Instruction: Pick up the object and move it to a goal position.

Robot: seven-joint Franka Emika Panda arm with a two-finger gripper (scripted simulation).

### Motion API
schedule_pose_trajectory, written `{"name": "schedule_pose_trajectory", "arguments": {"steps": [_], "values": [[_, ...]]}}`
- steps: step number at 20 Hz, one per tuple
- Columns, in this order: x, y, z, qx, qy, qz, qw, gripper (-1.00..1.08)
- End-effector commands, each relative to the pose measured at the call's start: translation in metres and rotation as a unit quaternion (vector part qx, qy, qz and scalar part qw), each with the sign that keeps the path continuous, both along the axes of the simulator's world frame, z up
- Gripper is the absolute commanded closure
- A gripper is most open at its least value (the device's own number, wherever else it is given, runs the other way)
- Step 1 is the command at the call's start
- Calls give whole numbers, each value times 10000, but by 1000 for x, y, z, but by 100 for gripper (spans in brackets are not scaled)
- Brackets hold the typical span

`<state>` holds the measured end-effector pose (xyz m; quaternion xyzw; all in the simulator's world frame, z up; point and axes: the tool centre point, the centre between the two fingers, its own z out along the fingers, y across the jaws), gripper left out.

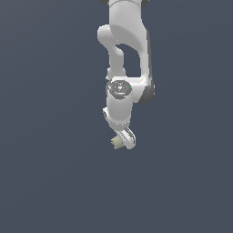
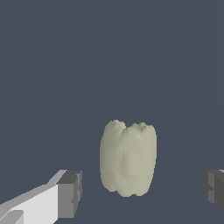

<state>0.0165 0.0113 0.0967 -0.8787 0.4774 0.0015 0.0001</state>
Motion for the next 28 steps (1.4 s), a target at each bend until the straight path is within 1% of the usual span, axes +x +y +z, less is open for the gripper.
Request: {"name": "schedule_pose_trajectory", "arguments": {"steps": [1,7,13,22,27,28], "values": [[1,1,-2,-4,-6,-178,9998,-92],[1,2,-5,-8,-13,-384,9993,-92],[1,2,-9,-8,-11,-377,9993,-92],[0,2,-49,-8,-12,-398,9992,-92],[1,2,-56,-8,-12,-398,9992,-92],[1,2,-56,-8,-12,-398,9992,108]]}}
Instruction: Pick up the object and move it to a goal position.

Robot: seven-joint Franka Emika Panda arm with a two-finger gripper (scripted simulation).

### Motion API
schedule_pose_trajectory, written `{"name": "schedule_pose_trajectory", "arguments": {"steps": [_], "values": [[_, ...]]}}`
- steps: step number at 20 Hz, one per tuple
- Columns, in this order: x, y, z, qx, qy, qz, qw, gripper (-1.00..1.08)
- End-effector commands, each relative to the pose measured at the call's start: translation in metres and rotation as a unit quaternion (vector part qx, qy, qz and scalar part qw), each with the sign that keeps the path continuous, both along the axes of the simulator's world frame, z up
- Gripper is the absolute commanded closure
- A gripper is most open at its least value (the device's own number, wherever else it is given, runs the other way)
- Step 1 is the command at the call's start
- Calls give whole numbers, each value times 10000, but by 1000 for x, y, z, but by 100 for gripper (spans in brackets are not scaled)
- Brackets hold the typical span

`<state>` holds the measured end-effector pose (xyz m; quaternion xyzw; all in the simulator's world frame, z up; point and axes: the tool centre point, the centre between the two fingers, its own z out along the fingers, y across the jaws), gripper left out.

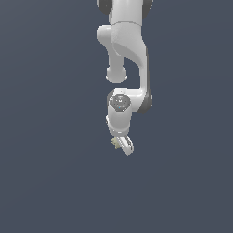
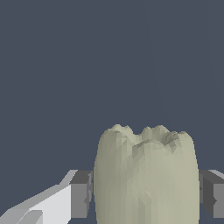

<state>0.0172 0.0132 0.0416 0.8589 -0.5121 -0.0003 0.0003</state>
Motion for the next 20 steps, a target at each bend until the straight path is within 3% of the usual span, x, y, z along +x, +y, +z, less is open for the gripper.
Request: {"name": "schedule_pose_trajectory", "arguments": {"steps": [1,13,20], "values": [[0,0,-1,1,-3,1,10000,108],[0,1,2,1,-7,0,10000,108],[-7,7,24,4,-7,-1,10000,108]]}}
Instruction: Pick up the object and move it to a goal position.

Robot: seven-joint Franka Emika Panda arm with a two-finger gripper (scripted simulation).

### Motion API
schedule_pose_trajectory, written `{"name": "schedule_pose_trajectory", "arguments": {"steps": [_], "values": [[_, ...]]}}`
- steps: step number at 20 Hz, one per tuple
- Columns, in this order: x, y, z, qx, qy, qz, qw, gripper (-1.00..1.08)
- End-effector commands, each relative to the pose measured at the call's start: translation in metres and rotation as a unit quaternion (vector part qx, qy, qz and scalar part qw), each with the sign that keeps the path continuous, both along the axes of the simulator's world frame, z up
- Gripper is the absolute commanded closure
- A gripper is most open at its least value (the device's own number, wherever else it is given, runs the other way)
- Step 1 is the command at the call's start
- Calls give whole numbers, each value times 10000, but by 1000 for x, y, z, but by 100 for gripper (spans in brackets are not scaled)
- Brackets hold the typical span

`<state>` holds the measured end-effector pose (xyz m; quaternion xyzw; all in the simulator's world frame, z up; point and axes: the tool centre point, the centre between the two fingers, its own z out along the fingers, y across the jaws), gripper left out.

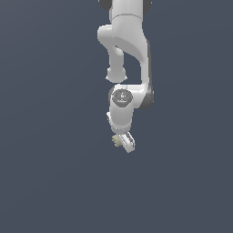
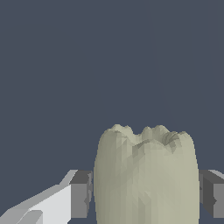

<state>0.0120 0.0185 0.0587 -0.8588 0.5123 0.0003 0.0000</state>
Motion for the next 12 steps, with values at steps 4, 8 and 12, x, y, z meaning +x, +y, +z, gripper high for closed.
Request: {"name": "schedule_pose_trajectory", "arguments": {"steps": [4,8,12], "values": [[-9,9,30,4,-4,1,10000,108],[-19,19,62,6,-4,0,10000,108],[-31,31,102,6,-4,0,10000,108]]}}
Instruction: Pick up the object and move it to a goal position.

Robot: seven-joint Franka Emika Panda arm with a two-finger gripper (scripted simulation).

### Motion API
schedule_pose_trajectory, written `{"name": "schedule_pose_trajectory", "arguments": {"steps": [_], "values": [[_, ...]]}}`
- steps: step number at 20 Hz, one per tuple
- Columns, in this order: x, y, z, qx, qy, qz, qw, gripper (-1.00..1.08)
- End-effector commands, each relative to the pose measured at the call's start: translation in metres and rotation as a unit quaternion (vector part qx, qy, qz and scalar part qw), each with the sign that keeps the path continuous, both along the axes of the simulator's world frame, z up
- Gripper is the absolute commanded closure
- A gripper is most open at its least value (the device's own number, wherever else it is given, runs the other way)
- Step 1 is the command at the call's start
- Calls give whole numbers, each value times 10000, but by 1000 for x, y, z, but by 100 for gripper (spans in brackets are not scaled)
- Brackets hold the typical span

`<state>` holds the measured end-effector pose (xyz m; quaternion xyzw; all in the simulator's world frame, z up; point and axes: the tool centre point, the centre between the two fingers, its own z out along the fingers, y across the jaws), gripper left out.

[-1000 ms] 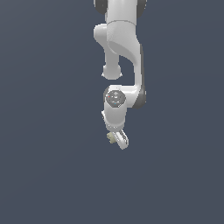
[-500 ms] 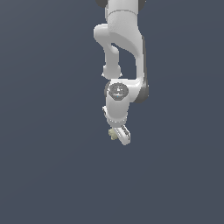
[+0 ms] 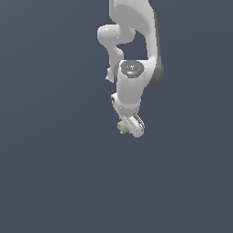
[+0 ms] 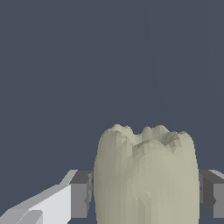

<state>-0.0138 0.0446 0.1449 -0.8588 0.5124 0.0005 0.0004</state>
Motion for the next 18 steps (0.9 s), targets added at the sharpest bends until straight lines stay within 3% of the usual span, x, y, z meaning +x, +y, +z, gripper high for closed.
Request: {"name": "schedule_pose_trajectory", "arguments": {"steps": [1,18], "values": [[-8,8,26,1,-3,1,10000,108],[-58,61,208,-18,-6,-6,10000,108]]}}
